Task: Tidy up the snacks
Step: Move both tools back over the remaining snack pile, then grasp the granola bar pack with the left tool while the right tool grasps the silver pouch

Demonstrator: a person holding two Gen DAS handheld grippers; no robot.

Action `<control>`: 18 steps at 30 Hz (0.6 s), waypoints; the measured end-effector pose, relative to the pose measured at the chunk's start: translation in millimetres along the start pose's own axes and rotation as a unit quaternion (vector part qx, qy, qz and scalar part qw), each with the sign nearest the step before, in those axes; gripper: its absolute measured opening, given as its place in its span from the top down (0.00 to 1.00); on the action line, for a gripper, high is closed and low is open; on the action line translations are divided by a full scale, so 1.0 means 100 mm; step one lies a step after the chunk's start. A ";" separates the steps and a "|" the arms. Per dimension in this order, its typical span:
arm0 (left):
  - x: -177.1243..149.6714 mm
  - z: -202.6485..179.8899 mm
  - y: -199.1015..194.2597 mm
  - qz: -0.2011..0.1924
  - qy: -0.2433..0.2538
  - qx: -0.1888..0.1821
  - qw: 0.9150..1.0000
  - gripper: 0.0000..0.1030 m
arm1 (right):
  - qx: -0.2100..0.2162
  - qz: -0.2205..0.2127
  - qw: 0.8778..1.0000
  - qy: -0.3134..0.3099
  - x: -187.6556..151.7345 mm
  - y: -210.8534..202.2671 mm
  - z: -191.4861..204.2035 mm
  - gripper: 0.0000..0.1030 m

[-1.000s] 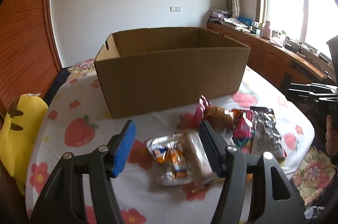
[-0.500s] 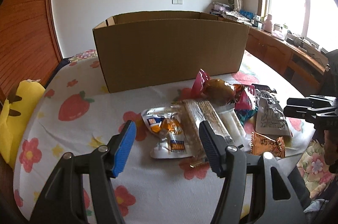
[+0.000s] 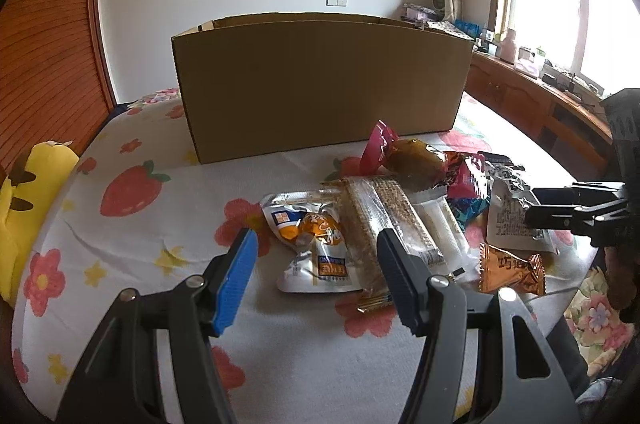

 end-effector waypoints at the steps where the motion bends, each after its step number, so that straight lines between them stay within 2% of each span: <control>1: 0.00 0.00 0.00 0.001 -0.001 -0.001 1.000 0.39 | 0.000 -0.002 1.000 -0.002 -0.01 0.00 0.01 0.37; 9: 0.02 -0.04 -0.03 -0.001 0.000 -0.007 1.000 0.39 | 0.002 0.003 1.000 -0.015 -0.05 -0.02 0.10 0.35; 18: 0.01 -0.10 -0.04 -0.001 0.003 -0.009 1.000 0.39 | -0.009 0.018 0.998 -0.066 -0.09 -0.04 0.26 0.30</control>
Point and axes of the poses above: each gripper's, at about its wrist camera, not at the fingertips, and y roughly the way its jaws point, z to its left, x to its top, the point moved 3 cm from there along y, roughly the way its jaws point, and after that the axes turned 9 degrees about -z, right-handed, at the moved point
